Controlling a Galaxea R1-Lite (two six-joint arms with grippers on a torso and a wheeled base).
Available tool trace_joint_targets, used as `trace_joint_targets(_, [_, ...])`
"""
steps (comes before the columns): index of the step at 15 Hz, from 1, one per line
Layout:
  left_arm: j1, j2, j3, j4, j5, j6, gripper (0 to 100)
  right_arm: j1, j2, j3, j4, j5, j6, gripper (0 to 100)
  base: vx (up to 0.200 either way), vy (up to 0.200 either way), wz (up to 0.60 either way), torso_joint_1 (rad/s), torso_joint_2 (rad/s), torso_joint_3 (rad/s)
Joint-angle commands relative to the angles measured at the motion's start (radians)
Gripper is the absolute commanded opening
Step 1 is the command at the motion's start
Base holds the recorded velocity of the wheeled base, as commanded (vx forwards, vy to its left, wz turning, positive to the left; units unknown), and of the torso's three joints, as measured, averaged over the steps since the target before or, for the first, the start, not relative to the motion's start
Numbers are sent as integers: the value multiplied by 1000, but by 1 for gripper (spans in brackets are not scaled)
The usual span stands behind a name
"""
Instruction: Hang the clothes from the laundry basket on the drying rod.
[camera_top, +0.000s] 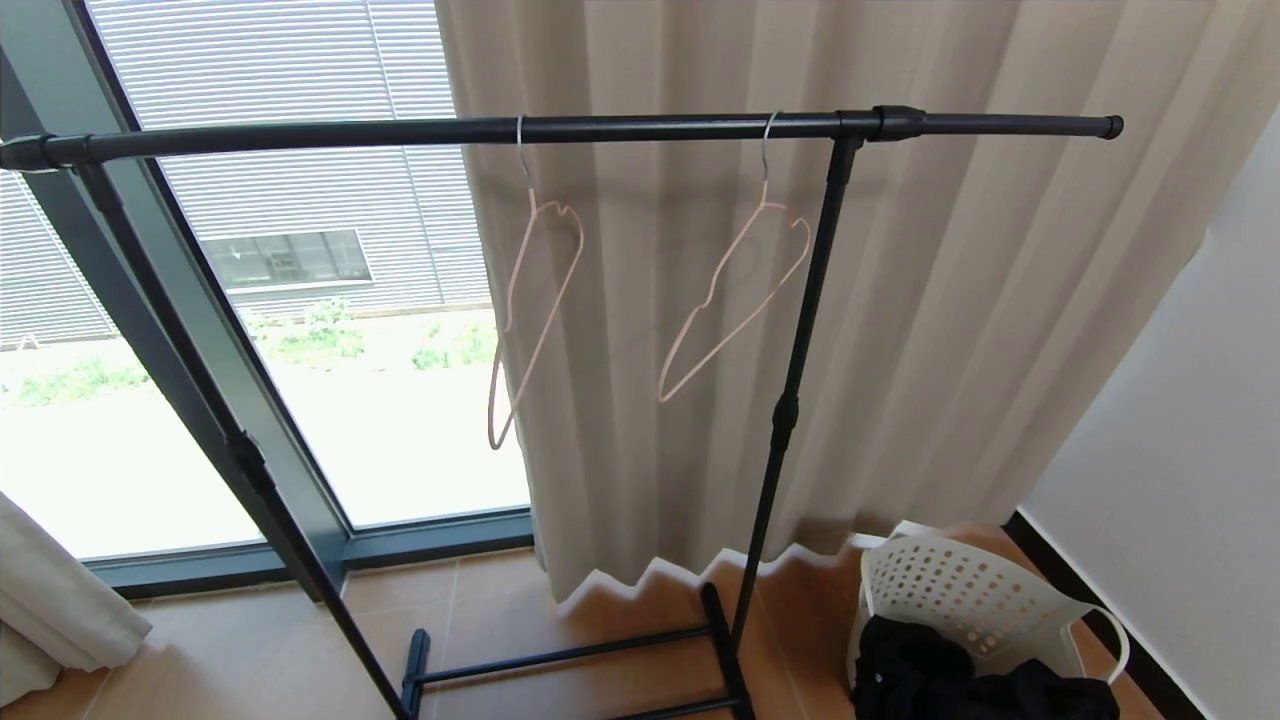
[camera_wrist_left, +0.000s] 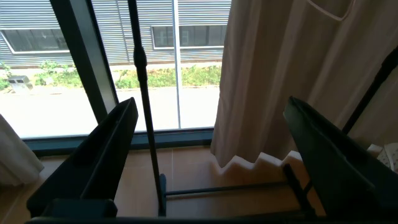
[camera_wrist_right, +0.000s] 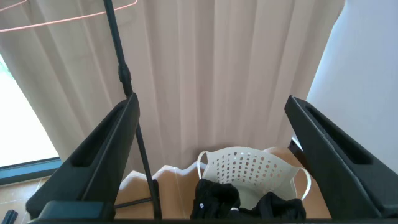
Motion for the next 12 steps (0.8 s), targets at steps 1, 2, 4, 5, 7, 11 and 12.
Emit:
trace_joint_targets(1, [0, 0, 0, -1, 1, 1, 100, 0, 1, 0, 0, 1, 0, 100, 0, 0, 0, 0, 0, 0])
trace_joint_targets(2, [0, 0, 0, -1, 1, -1, 100, 0, 1, 0, 0, 0, -2, 100, 0, 0, 0, 0, 0, 0])
trace_joint_targets(4, [0, 0, 0, -1, 1, -1, 100, 0, 1, 0, 0, 1, -5, 100, 0, 0, 0, 0, 0, 0])
trace_joint_targets(5, [0, 0, 0, -1, 1, -1, 100, 0, 1, 0, 0, 3, -6, 100, 0, 0, 0, 0, 0, 0])
trace_joint_targets(7, [0, 0, 0, -1, 1, 1, 100, 0, 0, 0, -2, 1, -8, 100, 0, 0, 0, 0, 0, 0])
trace_joint_targets(11, [0, 0, 0, -1, 1, -1, 100, 0, 0, 0, -2, -34, 7, 100, 0, 0, 0, 0, 0, 0])
trace_joint_targets(12, [0, 0, 0, -1, 1, 1, 100, 0, 0, 0, -2, -34, 7, 100, 0, 0, 0, 0, 0, 0])
